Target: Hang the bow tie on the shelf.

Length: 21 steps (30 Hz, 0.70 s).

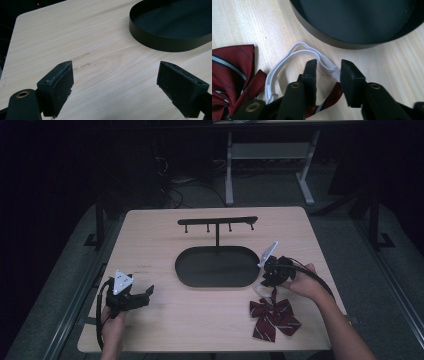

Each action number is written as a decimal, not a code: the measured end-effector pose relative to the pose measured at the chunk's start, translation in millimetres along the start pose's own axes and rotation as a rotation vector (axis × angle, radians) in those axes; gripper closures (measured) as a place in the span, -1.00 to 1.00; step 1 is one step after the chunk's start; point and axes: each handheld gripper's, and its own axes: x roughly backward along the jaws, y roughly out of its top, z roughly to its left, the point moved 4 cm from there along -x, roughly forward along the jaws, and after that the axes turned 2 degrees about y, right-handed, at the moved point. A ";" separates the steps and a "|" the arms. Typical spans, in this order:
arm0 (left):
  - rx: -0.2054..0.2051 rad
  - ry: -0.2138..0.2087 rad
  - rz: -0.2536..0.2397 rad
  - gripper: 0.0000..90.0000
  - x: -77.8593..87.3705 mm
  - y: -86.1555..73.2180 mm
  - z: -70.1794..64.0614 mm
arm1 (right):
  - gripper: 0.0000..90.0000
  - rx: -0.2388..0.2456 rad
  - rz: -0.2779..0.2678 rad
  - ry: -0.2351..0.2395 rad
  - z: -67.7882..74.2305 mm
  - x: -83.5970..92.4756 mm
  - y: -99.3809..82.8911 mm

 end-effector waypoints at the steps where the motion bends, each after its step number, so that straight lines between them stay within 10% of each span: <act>1: 0.001 0.001 -0.001 -0.70 -0.1 0.0 0.2 | 0.50 -0.006 0.002 -0.001 -0.3 0.3 -0.5; 21: 0.003 0.000 -0.005 -0.70 -0.5 0.1 1.2 | 0.41 -0.002 0.078 -0.026 -10.3 -5.0 -1.3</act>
